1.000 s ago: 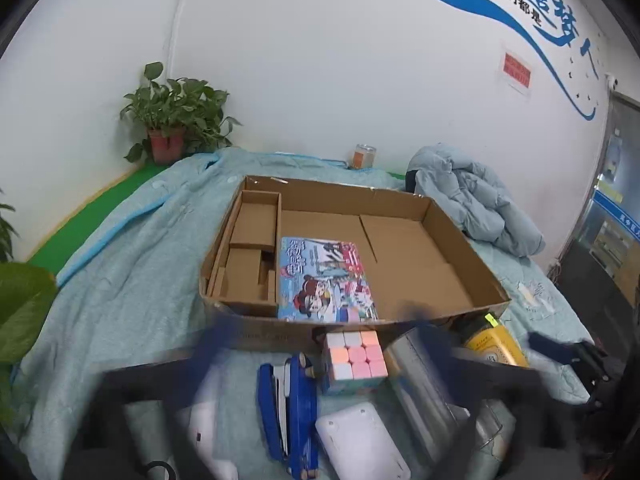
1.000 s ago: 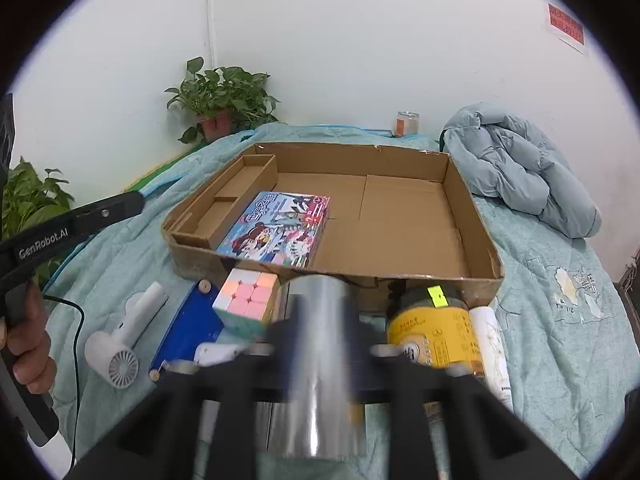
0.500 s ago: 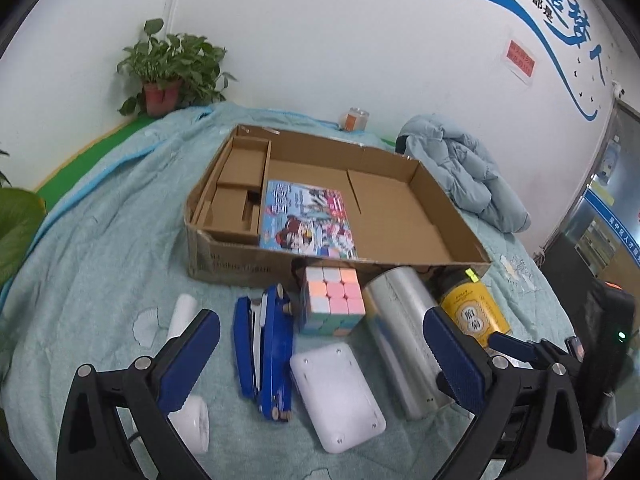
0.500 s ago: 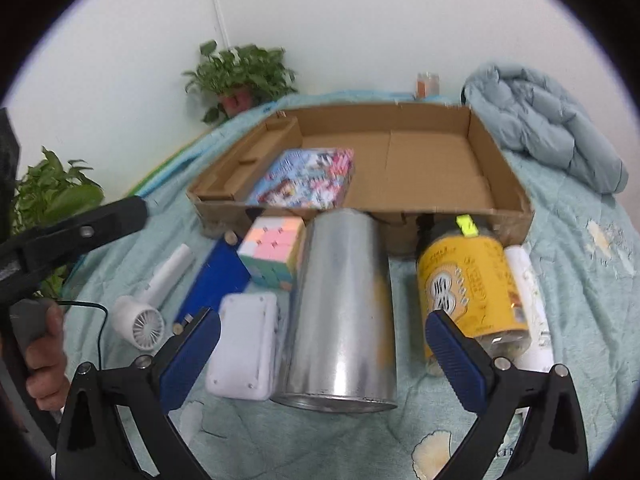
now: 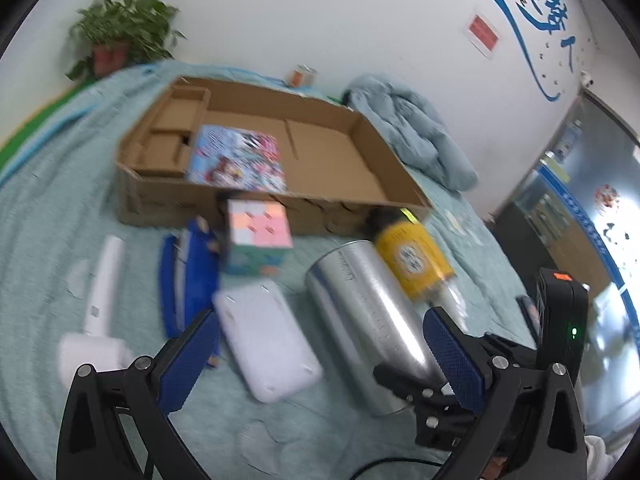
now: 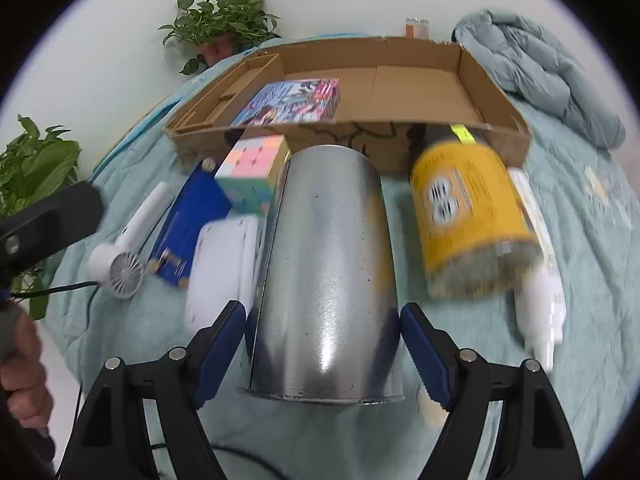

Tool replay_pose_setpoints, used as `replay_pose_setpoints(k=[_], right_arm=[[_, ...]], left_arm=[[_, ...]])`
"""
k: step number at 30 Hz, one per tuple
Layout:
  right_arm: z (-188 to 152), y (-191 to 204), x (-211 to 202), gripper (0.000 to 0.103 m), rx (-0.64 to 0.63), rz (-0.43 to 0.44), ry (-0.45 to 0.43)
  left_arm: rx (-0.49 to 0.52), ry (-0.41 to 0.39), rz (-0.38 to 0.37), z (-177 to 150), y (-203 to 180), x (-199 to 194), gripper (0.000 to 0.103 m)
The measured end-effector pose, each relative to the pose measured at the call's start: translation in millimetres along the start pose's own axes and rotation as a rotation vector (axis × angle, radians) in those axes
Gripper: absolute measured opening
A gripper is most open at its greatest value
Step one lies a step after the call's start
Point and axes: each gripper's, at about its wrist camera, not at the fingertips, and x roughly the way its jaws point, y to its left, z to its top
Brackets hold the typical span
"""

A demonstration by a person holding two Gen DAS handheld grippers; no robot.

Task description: Organize rigid objects

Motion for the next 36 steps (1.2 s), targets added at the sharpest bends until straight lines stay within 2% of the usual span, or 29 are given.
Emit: replay_pose_setpoints(k=[4, 6, 8, 12, 15, 17, 20, 27, 31, 36], right_arm=[[-31, 3, -19, 0.081, 0.009, -0.002, 0.031], [-39, 5, -31, 0.081, -0.009, 0.08, 0.031], [-42, 2, -46, 0.081, -0.011, 0.157, -0.009], [-40, -14, -55, 0.081, 0.018, 0.215, -0.013], [-39, -28, -35, 0.081, 0.11, 0.24, 0.06], [-41, -33, -23, 0.08, 0.166, 0.316, 0.094], [-43, -25, -13, 0.08, 0.158, 0.36, 0.111], [-37, -14, 1, 0.084, 0.142, 0.364, 0.134], [-35, -6, 8, 0.086, 0.135, 0.352, 0.149], [-30, 2, 21, 0.087, 0.134, 0.356, 0.18]], left_arm=[[-0.033, 0.097, -0.122, -21, -10, 20, 0.102], [-0.067, 0.141, -0.168, -30, -12, 30, 0.102], [-0.107, 0.19, -0.195, -35, -11, 39, 0.101], [-0.12, 0.223, -0.238, -36, -12, 45, 0.101], [-0.114, 0.236, -0.242, -34, -15, 49, 0.101], [-0.114, 0.252, -0.245, -34, -16, 54, 0.101], [-0.115, 0.29, -0.268, -35, -18, 64, 0.098], [-0.081, 0.324, -0.218, -38, -18, 79, 0.097], [-0.09, 0.373, -0.178, -43, -12, 90, 0.09], [-0.147, 0.393, -0.194, -46, -2, 99, 0.088]])
